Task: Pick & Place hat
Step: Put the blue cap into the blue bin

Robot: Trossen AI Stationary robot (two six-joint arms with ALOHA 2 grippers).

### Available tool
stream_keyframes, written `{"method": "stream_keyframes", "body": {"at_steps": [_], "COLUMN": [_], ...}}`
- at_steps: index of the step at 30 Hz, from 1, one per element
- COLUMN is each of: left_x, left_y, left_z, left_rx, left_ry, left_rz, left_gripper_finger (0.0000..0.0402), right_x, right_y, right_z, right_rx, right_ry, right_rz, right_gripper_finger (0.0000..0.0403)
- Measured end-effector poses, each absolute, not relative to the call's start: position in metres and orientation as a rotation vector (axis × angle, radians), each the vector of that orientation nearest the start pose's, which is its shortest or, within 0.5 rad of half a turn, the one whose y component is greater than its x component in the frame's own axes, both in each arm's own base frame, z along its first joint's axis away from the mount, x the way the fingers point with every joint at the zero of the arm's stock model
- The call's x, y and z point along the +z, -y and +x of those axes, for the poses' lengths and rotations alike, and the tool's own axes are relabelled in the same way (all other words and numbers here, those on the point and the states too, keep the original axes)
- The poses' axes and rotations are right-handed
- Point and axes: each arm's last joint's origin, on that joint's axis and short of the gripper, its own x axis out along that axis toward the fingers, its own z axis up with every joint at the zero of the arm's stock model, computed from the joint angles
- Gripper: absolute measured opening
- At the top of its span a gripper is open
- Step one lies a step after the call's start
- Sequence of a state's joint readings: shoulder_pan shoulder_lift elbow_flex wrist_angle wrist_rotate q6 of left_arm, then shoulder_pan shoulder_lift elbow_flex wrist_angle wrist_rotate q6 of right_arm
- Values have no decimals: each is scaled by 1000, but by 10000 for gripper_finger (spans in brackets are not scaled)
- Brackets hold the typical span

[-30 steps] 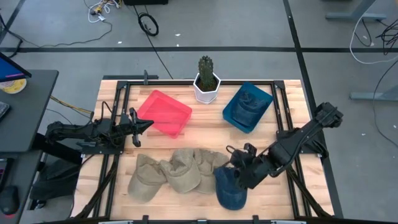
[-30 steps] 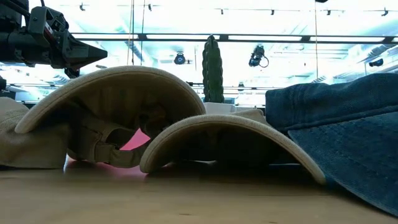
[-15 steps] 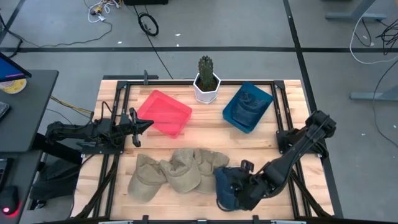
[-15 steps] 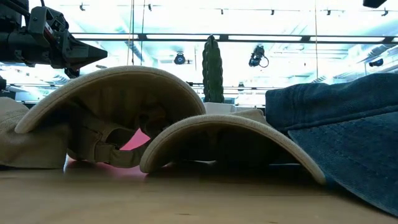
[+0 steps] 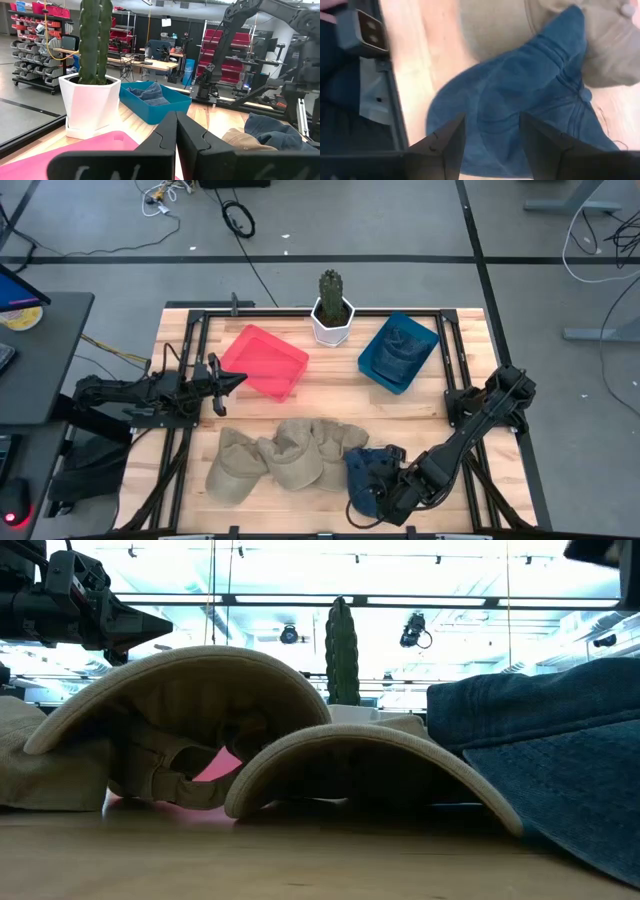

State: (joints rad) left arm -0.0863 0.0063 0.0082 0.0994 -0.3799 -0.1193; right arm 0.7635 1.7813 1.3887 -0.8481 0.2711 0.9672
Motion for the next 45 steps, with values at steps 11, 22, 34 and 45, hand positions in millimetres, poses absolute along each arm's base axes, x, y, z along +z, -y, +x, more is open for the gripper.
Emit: {"method": "stream_keyframes", "body": {"at_steps": [11, 22, 34, 45], "left_x": [175, 175, 175, 175], "left_y": [-3, -3, -3, -3], "left_z": [96, 96, 96, 96], "left_rx": [287, 287, 287, 287], "left_ry": [116, 117, 117, 116], "left_rz": [-142, -142, -142, -142], "left_gripper_finger": [5, 5, 5, 5], "right_x": [196, 189, 190, 187], "right_y": [-234, -235, -235, -232], "right_z": [256, 258, 260, 255], "right_rx": [-151, -117, -86, -110], "right_ry": [-1138, -1101, -1094, -1182], "right_rz": [291, 291, 278, 288], "right_gripper_finger": [185, 185, 185, 167]}}
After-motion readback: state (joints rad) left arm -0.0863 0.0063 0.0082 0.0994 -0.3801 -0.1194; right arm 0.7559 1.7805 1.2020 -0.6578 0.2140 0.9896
